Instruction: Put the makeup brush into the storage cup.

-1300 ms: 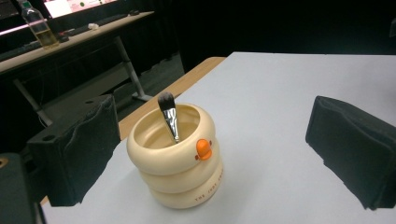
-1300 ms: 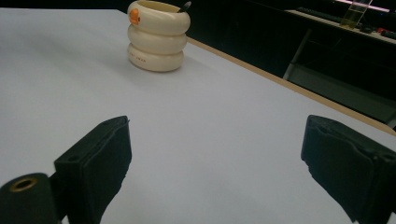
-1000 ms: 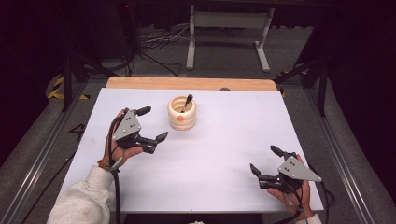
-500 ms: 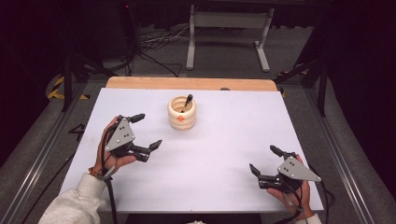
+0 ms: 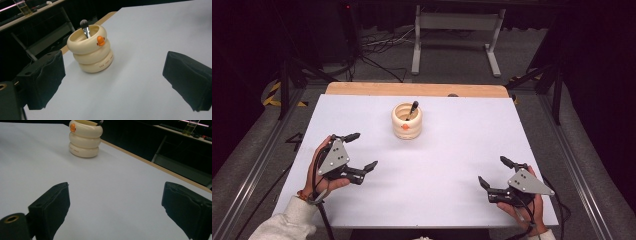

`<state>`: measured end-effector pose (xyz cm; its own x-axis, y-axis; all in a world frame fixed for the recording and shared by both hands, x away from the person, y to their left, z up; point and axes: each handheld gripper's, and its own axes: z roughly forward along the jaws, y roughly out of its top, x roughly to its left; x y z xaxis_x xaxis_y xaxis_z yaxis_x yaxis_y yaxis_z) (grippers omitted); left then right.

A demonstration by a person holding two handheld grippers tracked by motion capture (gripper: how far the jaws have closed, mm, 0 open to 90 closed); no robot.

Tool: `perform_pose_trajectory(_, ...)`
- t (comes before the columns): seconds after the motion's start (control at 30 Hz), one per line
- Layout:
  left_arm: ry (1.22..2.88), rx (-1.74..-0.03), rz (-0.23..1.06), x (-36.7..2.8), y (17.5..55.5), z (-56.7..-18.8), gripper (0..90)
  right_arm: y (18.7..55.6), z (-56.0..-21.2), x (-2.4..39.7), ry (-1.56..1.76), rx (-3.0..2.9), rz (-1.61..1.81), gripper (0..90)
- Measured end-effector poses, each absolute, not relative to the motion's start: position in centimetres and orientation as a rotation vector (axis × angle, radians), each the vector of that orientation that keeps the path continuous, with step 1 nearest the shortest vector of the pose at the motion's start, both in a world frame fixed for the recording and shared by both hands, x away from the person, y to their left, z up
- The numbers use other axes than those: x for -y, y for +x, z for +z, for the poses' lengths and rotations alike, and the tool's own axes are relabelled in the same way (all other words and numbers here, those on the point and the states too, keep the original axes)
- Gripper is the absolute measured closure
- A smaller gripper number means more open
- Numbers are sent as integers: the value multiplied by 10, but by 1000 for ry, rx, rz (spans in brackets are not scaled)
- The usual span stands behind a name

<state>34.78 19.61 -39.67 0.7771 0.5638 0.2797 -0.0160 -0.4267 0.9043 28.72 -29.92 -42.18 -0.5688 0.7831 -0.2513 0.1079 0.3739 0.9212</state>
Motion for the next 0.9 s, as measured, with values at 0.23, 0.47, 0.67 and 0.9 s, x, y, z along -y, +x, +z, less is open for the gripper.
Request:
perform_pose_trajectory(0.23, 1943, -438, 693, -206, 343, -408, 53, 287, -422, 298, 761, -1936, 1216, 91)
perform_pose_trajectory(0.47, 1977, -462, 687, -212, 338, -420, 53, 288, -423, 301, 771, -1930, 1218, 92)
perform_pose_trajectory(0.67, 1960, -509, 660, -225, 331, -432, 52, 288, -424, 300, 756, -1936, 1201, 92)
perform_pose_trajectory(0.9, 1934, -574, 652, -243, 321, -440, 54, 288, -426, 299, 760, -1944, 1204, 92)
